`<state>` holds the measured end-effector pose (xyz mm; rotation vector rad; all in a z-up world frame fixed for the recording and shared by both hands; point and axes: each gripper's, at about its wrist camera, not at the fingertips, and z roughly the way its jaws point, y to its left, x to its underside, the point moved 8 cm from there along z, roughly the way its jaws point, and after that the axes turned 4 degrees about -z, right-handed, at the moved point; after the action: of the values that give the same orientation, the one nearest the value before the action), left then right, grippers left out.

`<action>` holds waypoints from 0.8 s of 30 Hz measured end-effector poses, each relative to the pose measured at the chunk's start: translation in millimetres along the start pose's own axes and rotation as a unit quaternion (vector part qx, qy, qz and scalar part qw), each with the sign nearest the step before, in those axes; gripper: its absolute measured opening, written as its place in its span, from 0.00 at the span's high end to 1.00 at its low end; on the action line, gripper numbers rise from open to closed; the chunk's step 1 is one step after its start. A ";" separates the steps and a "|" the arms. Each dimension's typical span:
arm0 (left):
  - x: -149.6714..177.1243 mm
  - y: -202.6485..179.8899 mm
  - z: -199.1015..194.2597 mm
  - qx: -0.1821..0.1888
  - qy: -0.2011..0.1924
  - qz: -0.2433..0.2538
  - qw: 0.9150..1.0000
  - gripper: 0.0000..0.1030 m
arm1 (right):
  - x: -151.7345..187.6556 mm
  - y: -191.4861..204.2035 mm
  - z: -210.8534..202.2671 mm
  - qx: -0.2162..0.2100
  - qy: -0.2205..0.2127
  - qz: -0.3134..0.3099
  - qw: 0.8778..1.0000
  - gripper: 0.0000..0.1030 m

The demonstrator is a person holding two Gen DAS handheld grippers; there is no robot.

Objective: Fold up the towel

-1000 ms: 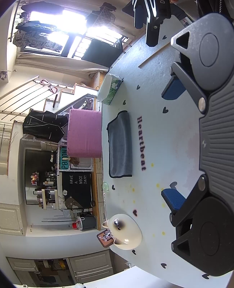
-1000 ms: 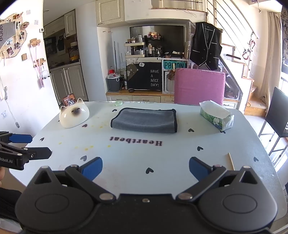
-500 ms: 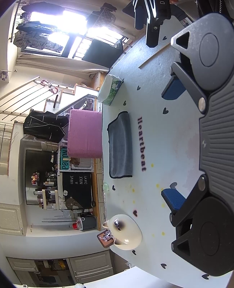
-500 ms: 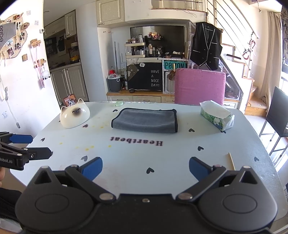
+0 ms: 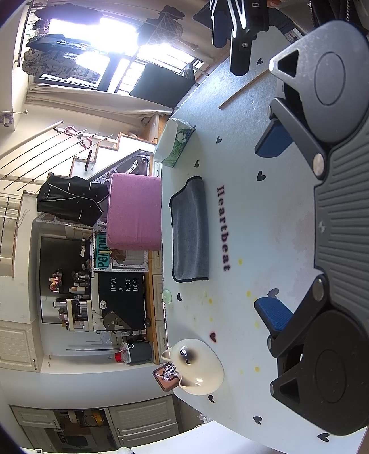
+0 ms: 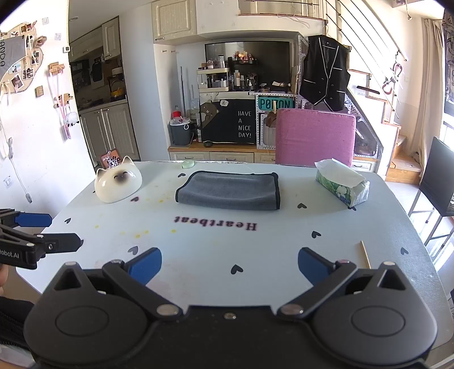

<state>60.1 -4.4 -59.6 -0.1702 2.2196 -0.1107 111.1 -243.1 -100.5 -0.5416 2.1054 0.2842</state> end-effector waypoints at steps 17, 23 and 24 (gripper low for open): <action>2.4 -1.1 0.4 0.001 0.000 -0.001 1.000 0.00 | 0.4 -0.3 0.2 -0.001 0.000 0.000 1.000 0.01; 3.5 -2.5 1.0 0.003 0.000 -0.001 1.000 0.00 | 0.5 -0.3 0.1 -0.001 -0.001 0.001 1.000 0.01; 3.7 -2.9 1.3 0.003 0.001 -0.001 1.000 0.00 | 0.5 0.4 0.1 -0.001 -0.002 0.000 1.000 0.01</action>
<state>59.1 -7.8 -62.8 -0.1703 2.2200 -0.1185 110.7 -242.8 -101.0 -0.5410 2.1021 0.2874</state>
